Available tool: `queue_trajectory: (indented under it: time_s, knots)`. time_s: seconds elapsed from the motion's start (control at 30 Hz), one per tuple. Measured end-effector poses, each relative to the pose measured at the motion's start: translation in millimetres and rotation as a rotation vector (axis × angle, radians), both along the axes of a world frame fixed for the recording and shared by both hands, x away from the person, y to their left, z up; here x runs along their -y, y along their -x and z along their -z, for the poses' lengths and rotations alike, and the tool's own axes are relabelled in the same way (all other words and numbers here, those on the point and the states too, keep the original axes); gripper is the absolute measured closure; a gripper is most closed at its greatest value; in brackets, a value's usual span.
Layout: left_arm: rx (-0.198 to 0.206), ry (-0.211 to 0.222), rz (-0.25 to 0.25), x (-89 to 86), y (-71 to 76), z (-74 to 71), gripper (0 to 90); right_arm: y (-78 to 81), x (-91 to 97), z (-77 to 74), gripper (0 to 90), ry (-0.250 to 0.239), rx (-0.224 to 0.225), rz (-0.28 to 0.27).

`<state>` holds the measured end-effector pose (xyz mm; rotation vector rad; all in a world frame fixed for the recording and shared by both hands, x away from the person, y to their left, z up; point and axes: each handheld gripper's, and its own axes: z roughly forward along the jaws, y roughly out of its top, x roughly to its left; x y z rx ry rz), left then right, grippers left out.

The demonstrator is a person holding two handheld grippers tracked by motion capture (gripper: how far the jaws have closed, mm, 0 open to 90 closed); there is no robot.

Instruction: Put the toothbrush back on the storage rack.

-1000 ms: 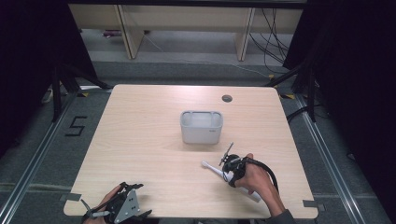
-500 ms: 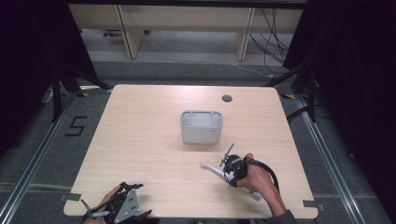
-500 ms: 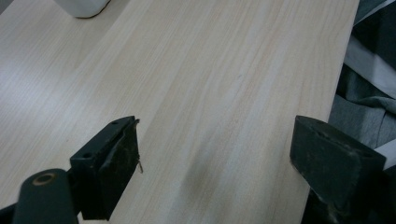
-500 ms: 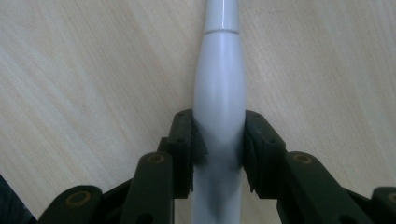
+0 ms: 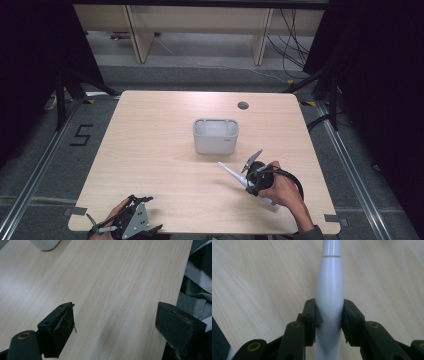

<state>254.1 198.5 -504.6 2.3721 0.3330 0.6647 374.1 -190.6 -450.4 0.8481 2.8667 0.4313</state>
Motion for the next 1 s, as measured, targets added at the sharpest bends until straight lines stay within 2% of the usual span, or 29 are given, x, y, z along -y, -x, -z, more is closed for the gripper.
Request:
queue_trajectory:
  time_s: [0.03,0.1,0.13,0.27,0.33,0.37,0.43,0.5,0.53,0.57,0.6,0.63,0.67,0.73,0.77,0.8,0.83,0.87,0.93,0.97,1.0]
  knots:
    - [-0.006,-0.002,0.003,-0.1,-0.1,-0.3,15.2,-0.7,1.6,-1.2,67.1,-0.009,0.01,-0.01]
    - [-0.002,0.003,0.001,0.2,-0.1,0.2,15.2,-1.4,6.8,-5.9,67.1,-0.04,0.035,0.005]
    - [-0.002,0.003,0.0,0.2,-0.1,0.2,15.2,-0.7,7.7,-7.3,67.1,-0.055,0.032,0.021]
    - [-0.013,-0.001,0.007,-0.2,-0.5,-0.2,15.1,-1.4,13.0,-13.8,67.1,-0.14,0.048,0.04]
    - [-0.015,-0.004,0.006,-0.1,-0.5,-0.1,15.1,-2.3,15.5,-16.9,67.1,-0.175,0.077,0.047]
    - [-0.007,0.001,0.0,0.1,-0.3,0.6,15.1,-1.5,16.9,-20.2,67.1,-0.186,0.073,0.082]
    - [-0.014,-0.002,0.005,-0.1,-0.4,0.0,15.1,-2.1,17.5,-22.0,67.2,-0.216,0.1,0.103]
    - [-0.006,0.002,0.003,-0.2,-0.4,0.0,15.1,-4.2,19.8,-25.2,67.1,-0.243,0.139,0.091]
    - [0.001,0.002,-0.001,-0.1,-0.3,-0.1,15.2,-3.3,19.5,-26.2,67.1,-0.268,0.141,0.125]
    - [-0.011,0.003,0.009,-0.5,-0.6,-0.6,15.1,-5.0,21.5,-28.0,67.1,-0.282,0.169,0.108]
    - [-0.012,0.005,0.008,-0.4,-0.5,-0.6,15.1,-2.5,21.1,-30.0,67.1,-0.301,0.172,0.147]
    - [-0.013,0.011,0.007,-0.2,-0.3,-0.4,15.1,-6.8,23.3,-30.9,67.1,-0.317,0.198,0.095]
    - [-0.012,0.011,0.007,-0.1,-0.4,-0.5,15.2,-8.3,23.4,-30.1,67.1,-0.338,0.231,0.096]
    - [-0.011,0.012,0.007,-0.1,-0.3,-0.7,15.1,-9.8,24.4,-30.3,67.1,-0.334,0.23,0.106]
    - [-0.008,0.007,0.003,-0.4,-0.1,-1.3,15.2,-9.8,23.9,-29.1,67.1,-0.357,0.244,0.126]
    - [-0.019,0.03,0.005,-0.1,0.4,-0.6,15.1,-11.2,24.4,-28.4,67.1,-0.367,0.254,0.123]
    - [-0.007,0.01,0.0,-0.7,-0.3,-1.4,15.1,-11.9,24.6,-28.9,67.1,-0.377,0.257,0.118]
    - [0.0,0.012,-0.004,-0.6,-0.4,-0.9,15.1,-10.3,23.9,-29.9,67.1,-0.398,0.257,0.161]
    - [-0.013,0.021,0.004,-0.4,-0.3,-0.4,15.2,-11.8,23.4,-31.8,67.1,-0.413,0.273,0.142]
    - [-0.011,0.019,0.006,-0.4,-0.2,-0.2,15.1,-11.8,23.3,-33.1,67.1,-0.409,0.275,0.159]
    - [-0.012,0.018,0.007,-0.3,-0.3,-0.2,15.1,-14.1,21.9,-34.6,67.1,-0.432,0.31,0.145]
